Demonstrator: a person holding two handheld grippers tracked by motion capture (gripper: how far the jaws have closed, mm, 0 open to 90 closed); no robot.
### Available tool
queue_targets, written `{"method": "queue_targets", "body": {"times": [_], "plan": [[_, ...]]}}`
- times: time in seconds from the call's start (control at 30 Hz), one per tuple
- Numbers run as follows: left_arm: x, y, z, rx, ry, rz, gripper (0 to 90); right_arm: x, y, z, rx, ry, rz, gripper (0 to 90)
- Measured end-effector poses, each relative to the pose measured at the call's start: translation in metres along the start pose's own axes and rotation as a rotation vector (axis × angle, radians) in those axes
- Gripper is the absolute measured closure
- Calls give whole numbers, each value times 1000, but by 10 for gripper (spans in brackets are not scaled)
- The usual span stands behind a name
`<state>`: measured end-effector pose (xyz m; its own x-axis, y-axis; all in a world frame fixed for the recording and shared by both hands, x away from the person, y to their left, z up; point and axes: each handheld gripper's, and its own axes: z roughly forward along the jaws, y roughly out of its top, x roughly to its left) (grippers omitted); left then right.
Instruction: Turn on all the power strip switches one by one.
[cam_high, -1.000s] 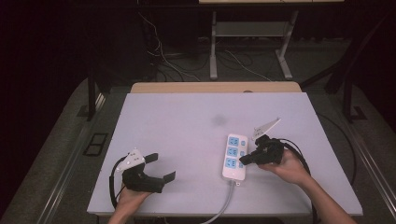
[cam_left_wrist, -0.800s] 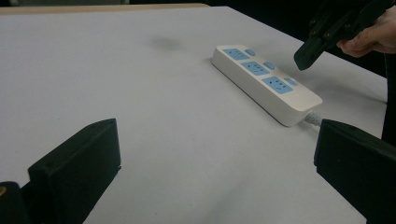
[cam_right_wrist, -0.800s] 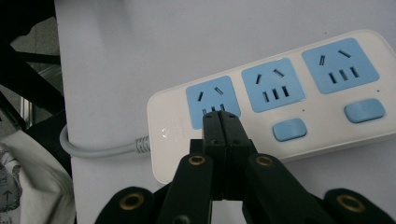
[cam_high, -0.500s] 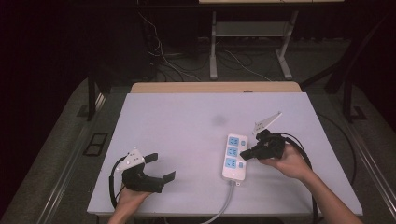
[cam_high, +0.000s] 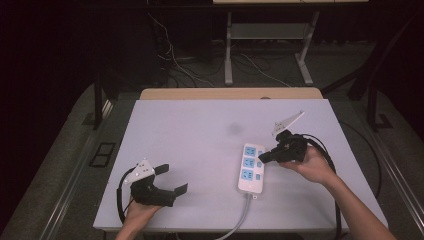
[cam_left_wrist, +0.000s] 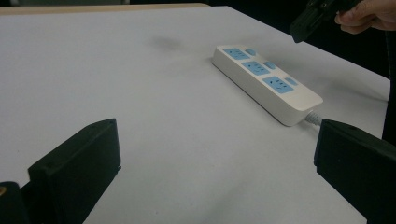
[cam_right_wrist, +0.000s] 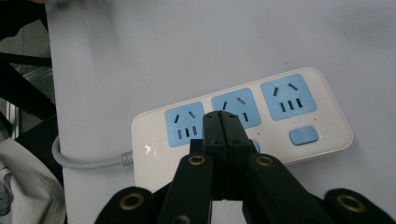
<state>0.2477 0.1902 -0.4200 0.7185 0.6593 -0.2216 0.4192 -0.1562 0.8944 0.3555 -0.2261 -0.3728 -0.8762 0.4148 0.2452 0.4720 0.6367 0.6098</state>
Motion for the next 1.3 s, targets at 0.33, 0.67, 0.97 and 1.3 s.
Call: {"method": "queue_targets", "body": {"times": [0.33, 0.67, 0.97, 1.3], "plan": [[0, 0, 1, 4, -3, 5, 0, -6, 0, 9, 21, 1, -2, 900], [0, 0, 1, 5, -3, 7, 0, -14, 0, 19, 40, 2, 0, 900], [0, 0, 0, 4, -2, 6, 0, -21, -1, 27, 53, -4, -7, 899], [1, 0, 0, 3, -2, 3, 0, -23, -2, 37, 88, -10, -11, 898]]}}
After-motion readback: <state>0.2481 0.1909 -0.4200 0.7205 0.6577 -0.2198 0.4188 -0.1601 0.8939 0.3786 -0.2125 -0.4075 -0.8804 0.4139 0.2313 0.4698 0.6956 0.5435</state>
